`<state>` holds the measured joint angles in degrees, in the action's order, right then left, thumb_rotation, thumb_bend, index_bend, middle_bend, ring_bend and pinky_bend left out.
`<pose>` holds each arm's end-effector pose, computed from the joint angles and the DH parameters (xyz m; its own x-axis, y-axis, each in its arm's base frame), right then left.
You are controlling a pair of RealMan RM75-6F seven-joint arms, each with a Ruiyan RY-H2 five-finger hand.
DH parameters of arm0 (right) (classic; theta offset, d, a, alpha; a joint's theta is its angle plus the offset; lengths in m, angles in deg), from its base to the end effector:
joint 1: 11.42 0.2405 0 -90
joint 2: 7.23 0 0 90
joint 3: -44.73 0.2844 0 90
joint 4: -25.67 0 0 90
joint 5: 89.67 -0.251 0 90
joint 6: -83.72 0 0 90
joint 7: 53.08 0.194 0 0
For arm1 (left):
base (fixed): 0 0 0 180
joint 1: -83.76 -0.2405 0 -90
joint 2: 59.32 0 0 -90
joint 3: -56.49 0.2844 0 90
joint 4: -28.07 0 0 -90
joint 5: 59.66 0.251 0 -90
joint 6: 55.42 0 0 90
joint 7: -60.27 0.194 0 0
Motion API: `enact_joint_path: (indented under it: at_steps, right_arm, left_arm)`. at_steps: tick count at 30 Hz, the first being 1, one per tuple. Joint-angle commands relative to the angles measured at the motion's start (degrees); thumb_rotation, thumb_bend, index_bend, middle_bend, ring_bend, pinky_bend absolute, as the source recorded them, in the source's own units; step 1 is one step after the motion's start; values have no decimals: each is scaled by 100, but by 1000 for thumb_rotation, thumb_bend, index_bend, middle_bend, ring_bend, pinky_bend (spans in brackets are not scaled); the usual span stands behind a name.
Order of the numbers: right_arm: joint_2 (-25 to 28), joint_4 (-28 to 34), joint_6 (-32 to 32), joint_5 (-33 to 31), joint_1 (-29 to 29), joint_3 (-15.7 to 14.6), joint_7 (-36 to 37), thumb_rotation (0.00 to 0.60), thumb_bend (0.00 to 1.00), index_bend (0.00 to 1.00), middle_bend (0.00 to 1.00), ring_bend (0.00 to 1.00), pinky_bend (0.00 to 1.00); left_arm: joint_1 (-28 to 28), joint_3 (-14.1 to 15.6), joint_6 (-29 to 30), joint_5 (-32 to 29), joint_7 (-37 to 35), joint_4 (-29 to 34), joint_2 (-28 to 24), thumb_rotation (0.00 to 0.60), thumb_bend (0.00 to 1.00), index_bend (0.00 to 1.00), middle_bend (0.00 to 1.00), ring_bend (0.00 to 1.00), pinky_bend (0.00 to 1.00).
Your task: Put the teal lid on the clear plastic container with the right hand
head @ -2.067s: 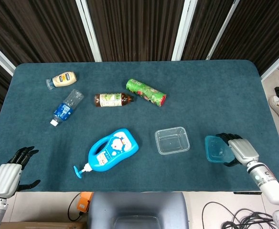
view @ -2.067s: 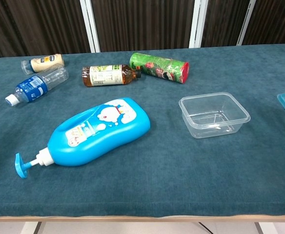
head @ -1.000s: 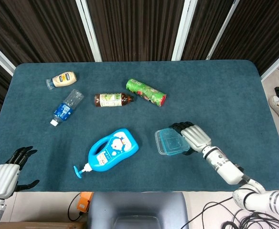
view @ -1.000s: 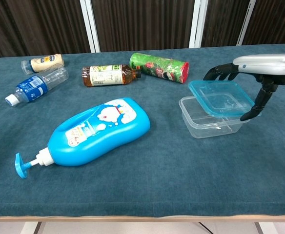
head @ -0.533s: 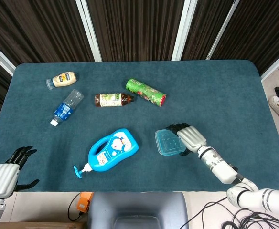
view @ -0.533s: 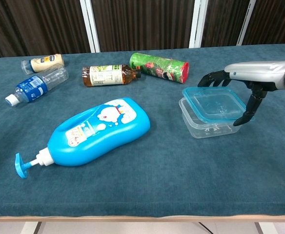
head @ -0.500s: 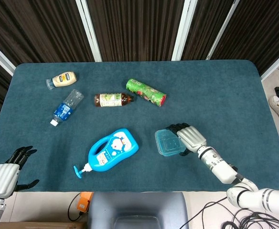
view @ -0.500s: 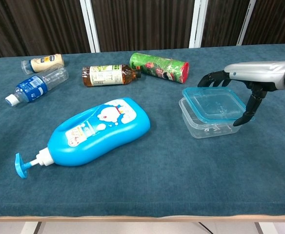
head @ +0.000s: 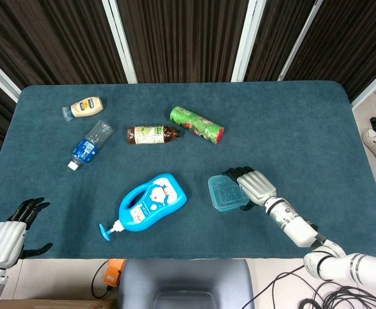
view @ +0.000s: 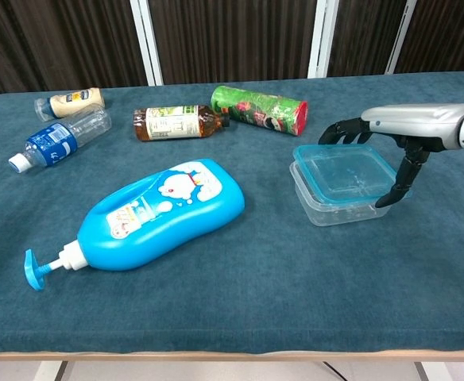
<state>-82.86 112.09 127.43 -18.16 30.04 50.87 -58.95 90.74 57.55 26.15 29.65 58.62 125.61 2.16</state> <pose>-0.2130 -0.4122 -0.0327 0.4999 -0.4070 0.7645 -0.8488 -0.4057 0.3391 -0.3285 0.2283 0.1131 0.3417 0.1236 0.9317 0.9386 -0.0956 -0.3315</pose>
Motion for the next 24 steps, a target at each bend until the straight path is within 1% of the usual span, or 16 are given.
enact_joint_path:
  at_steps: [1,4,9,14,20,24]
  right_arm:
    - [-25,-49,-15,19,13,-15,46,600,387,303,375,326,326]
    - [-20,-74,-76,0,34,-36,71,600,387,268,331,274,289]
    - [3,-86,-120,21,38,-70,155,600,386,157,199,130,212]
    - [25,-109,-122,59,38,-76,263,600,386,93,110,44,165]
    - [73,-100,-71,140,8,-96,381,600,387,67,72,8,147]
    - [115,-76,-91,181,3,-123,447,600,387,65,67,7,142]
  left_arm:
    - [10,-9,-9,-5,-13,-3,-6,600,337,197,97,94,388]
    - [20,-9,-27,-6,-14,-4,-5,600,336,197,97,94,389]
    - [6,4,-10,8,-8,-1,-1,600,336,197,97,94,388]
    - [23,-6,-38,-9,-13,-2,-10,600,338,198,97,94,389]
    - [12,6,-24,5,-4,7,-7,600,336,198,97,95,389]
    - [26,-3,-44,-4,-4,9,-10,600,337,197,97,95,389]
